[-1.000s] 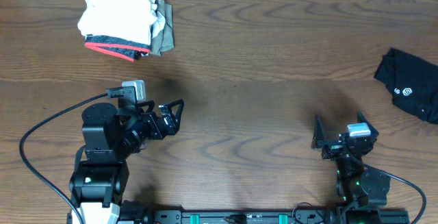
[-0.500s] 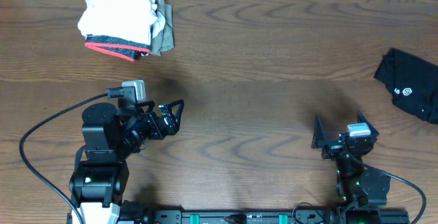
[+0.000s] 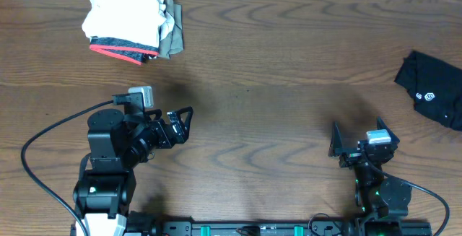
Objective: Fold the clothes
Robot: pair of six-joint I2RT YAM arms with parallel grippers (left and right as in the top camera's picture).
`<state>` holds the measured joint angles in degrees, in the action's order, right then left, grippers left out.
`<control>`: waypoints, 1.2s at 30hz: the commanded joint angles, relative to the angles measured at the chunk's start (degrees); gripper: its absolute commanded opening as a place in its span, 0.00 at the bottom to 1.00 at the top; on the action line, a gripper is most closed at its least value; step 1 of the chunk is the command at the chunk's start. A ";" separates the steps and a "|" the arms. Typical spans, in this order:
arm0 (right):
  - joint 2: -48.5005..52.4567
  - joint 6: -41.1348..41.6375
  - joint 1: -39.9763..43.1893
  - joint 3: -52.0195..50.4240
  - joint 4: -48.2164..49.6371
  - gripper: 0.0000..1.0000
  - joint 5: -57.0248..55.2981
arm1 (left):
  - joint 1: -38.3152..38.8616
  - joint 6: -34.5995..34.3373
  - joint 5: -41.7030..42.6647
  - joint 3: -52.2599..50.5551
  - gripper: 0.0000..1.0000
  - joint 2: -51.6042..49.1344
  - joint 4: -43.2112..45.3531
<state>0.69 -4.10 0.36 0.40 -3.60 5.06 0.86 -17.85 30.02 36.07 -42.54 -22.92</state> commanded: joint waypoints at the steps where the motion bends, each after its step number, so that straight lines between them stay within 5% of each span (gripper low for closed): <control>1: -0.37 -0.68 0.44 -0.09 -0.28 0.99 -0.72 | 0.22 0.59 -1.11 -1.55 0.98 2.29 -0.09; 11: -0.37 -0.68 0.44 -0.09 -0.28 0.99 -0.72 | 0.24 17.05 -1.11 -9.46 0.98 18.82 1.84; 21: -0.37 -0.68 0.44 -0.09 -0.28 0.99 -0.72 | 0.24 19.37 -5.40 -17.51 0.98 33.59 11.98; 36: -0.37 -0.68 0.44 -0.09 -0.28 0.99 -0.72 | 0.24 16.63 -21.84 -30.62 0.98 41.79 22.43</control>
<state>0.69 -4.10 0.43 0.40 -3.62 4.86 0.89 0.36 13.63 7.99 -2.85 -3.81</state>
